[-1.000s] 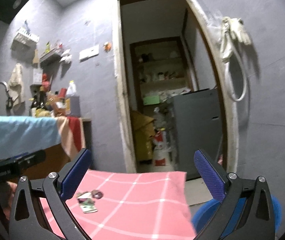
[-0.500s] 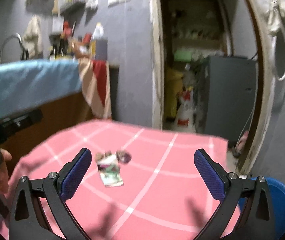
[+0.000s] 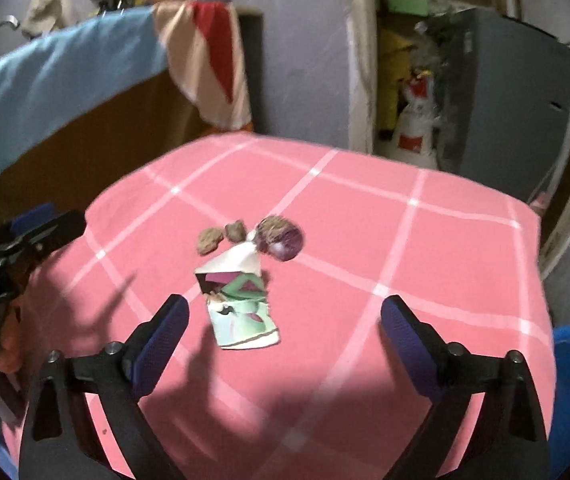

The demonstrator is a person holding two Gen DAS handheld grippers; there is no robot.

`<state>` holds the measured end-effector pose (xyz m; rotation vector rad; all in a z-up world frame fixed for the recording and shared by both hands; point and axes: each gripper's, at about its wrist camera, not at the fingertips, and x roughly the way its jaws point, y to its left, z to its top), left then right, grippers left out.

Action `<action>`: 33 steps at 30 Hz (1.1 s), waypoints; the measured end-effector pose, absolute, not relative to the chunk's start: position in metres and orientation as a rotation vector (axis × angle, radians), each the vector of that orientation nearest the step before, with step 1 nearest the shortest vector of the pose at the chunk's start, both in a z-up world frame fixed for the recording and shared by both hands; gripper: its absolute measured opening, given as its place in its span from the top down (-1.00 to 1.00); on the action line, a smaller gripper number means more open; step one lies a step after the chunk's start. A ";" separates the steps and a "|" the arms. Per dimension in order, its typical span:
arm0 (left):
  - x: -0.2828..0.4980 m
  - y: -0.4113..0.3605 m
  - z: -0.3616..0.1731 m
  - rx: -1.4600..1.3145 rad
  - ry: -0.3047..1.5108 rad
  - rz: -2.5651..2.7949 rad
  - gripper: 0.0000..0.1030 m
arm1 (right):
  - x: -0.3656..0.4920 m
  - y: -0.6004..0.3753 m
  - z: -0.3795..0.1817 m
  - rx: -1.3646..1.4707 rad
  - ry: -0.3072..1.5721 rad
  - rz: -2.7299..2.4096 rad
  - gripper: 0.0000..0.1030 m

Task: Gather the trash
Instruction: 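Grasp the green-white paper with the right gripper while the left grasps a brown lump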

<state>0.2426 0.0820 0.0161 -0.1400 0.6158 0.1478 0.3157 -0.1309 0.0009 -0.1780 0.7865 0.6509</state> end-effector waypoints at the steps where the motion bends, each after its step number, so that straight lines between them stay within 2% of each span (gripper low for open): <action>1: 0.244 0.084 0.015 -0.144 0.630 0.149 -0.95 | 0.317 -0.125 -0.001 -0.201 0.803 0.661 -0.88; 8: 0.253 0.098 0.004 -0.214 0.712 0.126 -0.95 | 0.325 -0.104 -0.013 -0.292 0.860 0.691 -0.60; 11: 0.258 0.099 0.005 -0.222 0.723 0.111 -0.95 | 0.327 -0.103 -0.011 -0.299 0.853 0.699 -0.26; 14: 0.266 0.095 0.005 -0.202 0.739 0.089 -0.94 | 0.332 -0.106 -0.011 -0.282 0.848 0.689 0.19; 15: 0.268 0.092 0.005 -0.195 0.742 0.082 -0.94 | 0.334 -0.108 -0.011 -0.276 0.848 0.685 0.27; 25: 0.292 0.057 0.001 -0.078 0.798 -0.021 -0.89 | 0.346 -0.136 -0.010 -0.170 0.859 0.674 0.32; 28: 0.303 0.047 -0.002 -0.057 0.823 -0.056 -0.75 | 0.349 -0.143 -0.009 -0.132 0.860 0.667 0.32; 30: 0.310 0.043 -0.006 -0.043 0.841 -0.069 -0.57 | 0.349 -0.146 -0.010 -0.118 0.858 0.661 0.32; 32: 0.319 0.038 -0.011 -0.024 0.870 -0.075 -0.29 | 0.348 -0.148 -0.010 -0.111 0.856 0.660 0.32; 33: 0.323 0.035 -0.013 -0.012 0.877 -0.077 -0.27 | 0.348 -0.147 -0.009 -0.112 0.854 0.658 0.32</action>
